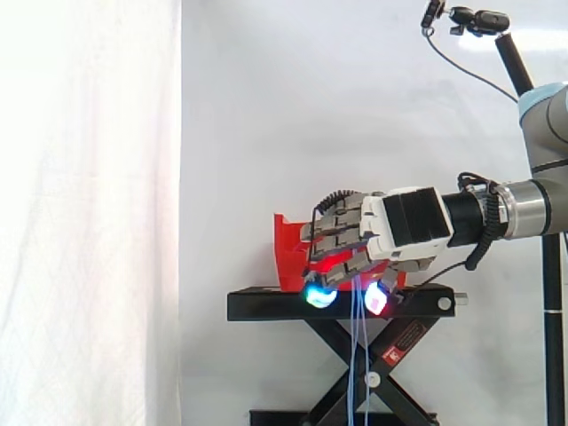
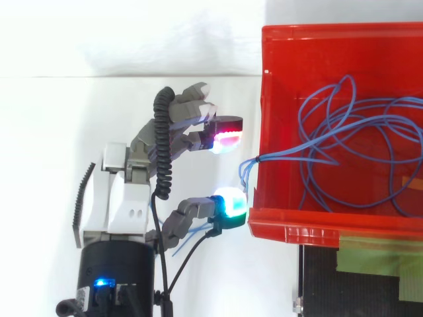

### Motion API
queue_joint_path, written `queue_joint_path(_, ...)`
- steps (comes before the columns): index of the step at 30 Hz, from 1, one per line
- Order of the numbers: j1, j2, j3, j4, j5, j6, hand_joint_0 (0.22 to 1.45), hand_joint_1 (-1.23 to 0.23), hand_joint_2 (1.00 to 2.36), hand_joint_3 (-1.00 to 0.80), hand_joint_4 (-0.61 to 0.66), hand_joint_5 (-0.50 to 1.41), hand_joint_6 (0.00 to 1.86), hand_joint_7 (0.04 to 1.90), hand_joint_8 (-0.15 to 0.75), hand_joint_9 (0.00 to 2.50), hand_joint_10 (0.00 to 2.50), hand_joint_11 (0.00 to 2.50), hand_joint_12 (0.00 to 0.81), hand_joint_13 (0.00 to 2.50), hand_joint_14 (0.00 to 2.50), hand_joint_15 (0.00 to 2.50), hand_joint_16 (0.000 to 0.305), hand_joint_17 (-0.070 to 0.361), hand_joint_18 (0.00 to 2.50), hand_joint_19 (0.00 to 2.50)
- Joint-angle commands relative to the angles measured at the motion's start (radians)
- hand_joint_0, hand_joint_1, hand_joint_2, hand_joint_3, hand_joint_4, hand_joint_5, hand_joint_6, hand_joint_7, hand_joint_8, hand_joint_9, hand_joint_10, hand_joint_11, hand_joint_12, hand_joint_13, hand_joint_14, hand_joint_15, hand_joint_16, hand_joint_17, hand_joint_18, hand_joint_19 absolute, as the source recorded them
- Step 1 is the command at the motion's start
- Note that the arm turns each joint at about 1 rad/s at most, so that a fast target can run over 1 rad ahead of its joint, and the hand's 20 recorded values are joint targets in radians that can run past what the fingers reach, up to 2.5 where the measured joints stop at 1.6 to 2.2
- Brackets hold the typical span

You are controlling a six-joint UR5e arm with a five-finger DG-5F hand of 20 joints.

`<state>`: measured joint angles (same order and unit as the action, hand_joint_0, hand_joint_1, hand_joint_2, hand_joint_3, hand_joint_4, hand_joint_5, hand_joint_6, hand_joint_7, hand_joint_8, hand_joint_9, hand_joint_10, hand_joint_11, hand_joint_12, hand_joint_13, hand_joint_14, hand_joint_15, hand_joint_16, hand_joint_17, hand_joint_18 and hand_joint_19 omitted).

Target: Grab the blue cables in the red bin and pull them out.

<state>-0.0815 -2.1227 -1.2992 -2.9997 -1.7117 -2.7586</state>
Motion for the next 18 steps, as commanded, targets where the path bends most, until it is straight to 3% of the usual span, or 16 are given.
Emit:
queue_joint_path(1, -0.001, 0.000, 0.001, -0.004, 0.001, -0.009, 0.65, -1.12, 1.00, -1.00, 0.06, 0.75, 0.02, 0.45, 0.223, 0.65, 0.02, 0.40, 0.361, 0.52, 0.01, 0.31, 0.056, 0.127, 0.55, 0.58)
queue_joint_path(10, -0.003, 0.000, 0.001, -0.007, 0.001, -0.009, 0.65, -1.12, 1.00, -1.00, 0.06, 0.75, 0.02, 0.48, 0.225, 0.65, 0.02, 0.40, 0.361, 0.52, 0.01, 0.31, 0.056, 0.127, 0.55, 0.59)
queue_joint_path(18, -0.003, 0.001, 0.004, -0.016, 0.004, -0.009, 0.65, -1.11, 1.00, -1.00, -0.01, 0.81, 0.01, 0.79, 0.232, 0.66, 0.02, 0.46, 0.363, 0.52, 0.01, 0.33, 0.056, 0.127, 0.55, 0.59)
